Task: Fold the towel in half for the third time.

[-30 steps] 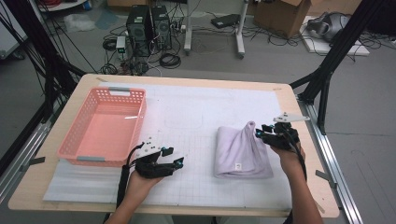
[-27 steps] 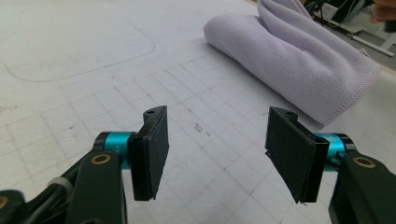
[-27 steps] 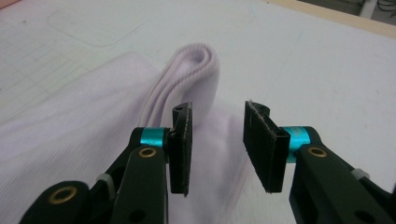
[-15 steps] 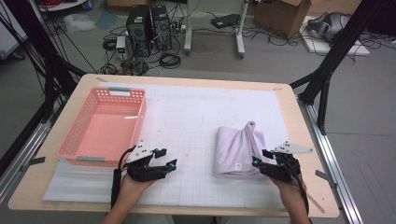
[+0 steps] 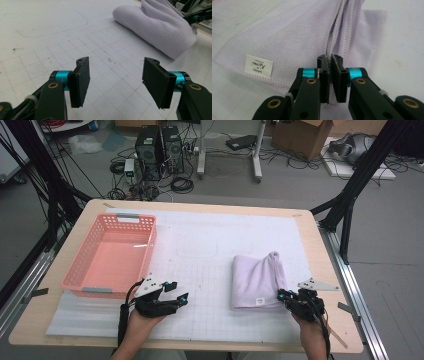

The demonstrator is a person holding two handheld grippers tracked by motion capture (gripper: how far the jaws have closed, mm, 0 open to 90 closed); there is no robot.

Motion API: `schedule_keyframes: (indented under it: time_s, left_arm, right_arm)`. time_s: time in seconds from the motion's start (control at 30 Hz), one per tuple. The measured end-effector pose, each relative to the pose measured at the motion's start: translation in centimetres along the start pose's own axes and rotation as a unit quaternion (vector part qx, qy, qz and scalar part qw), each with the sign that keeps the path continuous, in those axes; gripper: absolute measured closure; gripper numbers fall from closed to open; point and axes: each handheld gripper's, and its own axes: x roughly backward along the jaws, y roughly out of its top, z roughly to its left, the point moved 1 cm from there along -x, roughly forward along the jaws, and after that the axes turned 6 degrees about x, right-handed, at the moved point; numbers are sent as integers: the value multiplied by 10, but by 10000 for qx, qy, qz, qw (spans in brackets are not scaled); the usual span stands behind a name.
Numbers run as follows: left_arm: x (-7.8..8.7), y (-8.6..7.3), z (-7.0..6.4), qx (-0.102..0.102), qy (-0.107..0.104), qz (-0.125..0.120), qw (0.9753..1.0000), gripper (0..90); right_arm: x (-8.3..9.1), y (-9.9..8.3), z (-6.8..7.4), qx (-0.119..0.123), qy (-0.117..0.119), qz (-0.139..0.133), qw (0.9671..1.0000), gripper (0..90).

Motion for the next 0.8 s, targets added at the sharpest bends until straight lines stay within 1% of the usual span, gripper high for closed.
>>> schedule_keyframes:
  time_s: [0.03,0.1,0.17,0.2,0.23,0.27,0.3,0.37,0.43,0.47,0.53,0.57,0.6,0.63,0.67,0.7,0.73,0.77,0.8]
  left_arm:
    - [1,0,0,-1,-17,-4,10000,392]
    - [1,1,1,19,7,-24,10000,393]
    - [4,2,3,43,24,-61,10000,393]
    - [5,2,4,63,31,-96,9999,393]
    - [6,3,5,83,35,-123,9999,393]
    - [7,4,5,80,33,-136,9999,393]
    - [7,4,6,102,41,-159,9998,393]
    - [9,5,7,129,47,-192,9997,393]
    - [9,5,8,120,55,-192,9997,393]
    - [9,5,9,112,47,-174,9998,393]
    - [9,5,9,120,32,-188,9997,393]
    - [9,5,9,121,25,-188,9997,393]
    - [9,5,9,116,31,-184,9998,393]
    - [9,5,8,118,22,-182,9998,393]
    - [8,5,8,97,12,-169,9998,392]
    - [8,5,8,97,12,-169,9998,392]
    - [8,5,7,100,8,-166,9998,392]
    - [8,5,7,84,5,-170,9998,392]
    - [9,5,7,83,8,-173,9998,393]
  right_arm:
    - [4,0,0,21,-100,38,9999,848]
    - [9,-1,-1,30,-201,118,9997,846]
    - [10,-2,-2,34,-270,305,9992,835]
    - [10,-3,-3,38,-347,445,9984,820]
    - [9,-4,-4,64,-407,511,9978,804]
    - [10,-5,-4,36,-442,531,9976,756]
    - [11,-5,-5,-4,-453,485,9978,711]
    - [16,-1,-8,43,-499,234,9985,638]
    - [20,3,-10,17,-426,-59,9991,622]
    - [20,4,-11,-13,-407,-152,9991,621]
    - [16,4,-10,42,-336,-234,9992,649]
    - [12,4,-8,139,-274,-228,9993,662]
    - [8,4,-8,164,-191,-215,9995,670]
    - [2,3,-7,155,-122,-143,9997,672]
    - [-2,2,-7,159,-118,-91,9998,689]
    - [-8,0,-8,235,-168,13,9996,732]
    - [-12,-2,-9,272,-196,103,9994,792]
    - [-14,-4,-9,330,-243,197,9990,828]
    - [-15,-5,-11,363,-343,296,9983,836]
